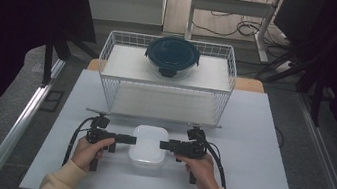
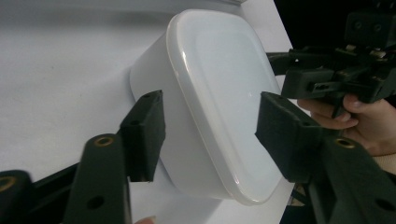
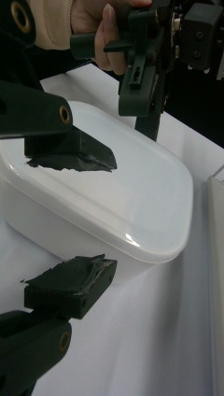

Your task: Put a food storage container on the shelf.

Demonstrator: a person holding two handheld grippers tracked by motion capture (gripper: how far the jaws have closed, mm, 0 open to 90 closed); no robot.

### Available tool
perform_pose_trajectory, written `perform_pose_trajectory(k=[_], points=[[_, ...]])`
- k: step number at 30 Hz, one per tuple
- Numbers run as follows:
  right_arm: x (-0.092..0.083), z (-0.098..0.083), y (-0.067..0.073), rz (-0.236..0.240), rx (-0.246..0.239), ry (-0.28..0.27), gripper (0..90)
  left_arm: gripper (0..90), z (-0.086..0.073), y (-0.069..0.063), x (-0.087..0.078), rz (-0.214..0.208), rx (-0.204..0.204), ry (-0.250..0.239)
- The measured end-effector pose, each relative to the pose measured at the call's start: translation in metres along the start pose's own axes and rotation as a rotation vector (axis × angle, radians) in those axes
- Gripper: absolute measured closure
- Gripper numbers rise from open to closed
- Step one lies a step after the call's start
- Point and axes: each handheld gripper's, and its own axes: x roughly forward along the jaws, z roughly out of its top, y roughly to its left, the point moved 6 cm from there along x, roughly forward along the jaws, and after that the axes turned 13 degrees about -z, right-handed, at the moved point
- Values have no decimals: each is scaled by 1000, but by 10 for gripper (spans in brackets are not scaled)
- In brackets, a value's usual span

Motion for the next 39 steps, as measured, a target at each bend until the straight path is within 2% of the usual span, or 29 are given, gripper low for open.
perform_pose_trajectory(k=[5,9,11,14,20,22,29,32,39], points=[[3,-2,-1,37,25,34,529,538,-2,0,2,-33,-27,13],[1,-2,-4,42,54,39,605,607,-3,1,3,2,-30,3],[-1,-1,-4,47,73,33,652,667,-3,0,2,16,-23,0],[-4,-2,-4,68,98,34,677,686,-4,-3,0,15,-4,3],[-12,-2,-1,82,98,18,727,740,-4,-10,-4,15,24,-15],[-18,-2,1,93,104,-1,775,764,-4,-15,-7,21,50,-27],[-26,-2,8,70,39,-25,800,791,-6,-22,-11,20,88,-22],[-29,0,10,76,26,-35,800,795,-5,-26,-14,4,101,-28],[-37,3,17,77,-10,-64,799,798,-2,-39,-19,9,150,-40]])
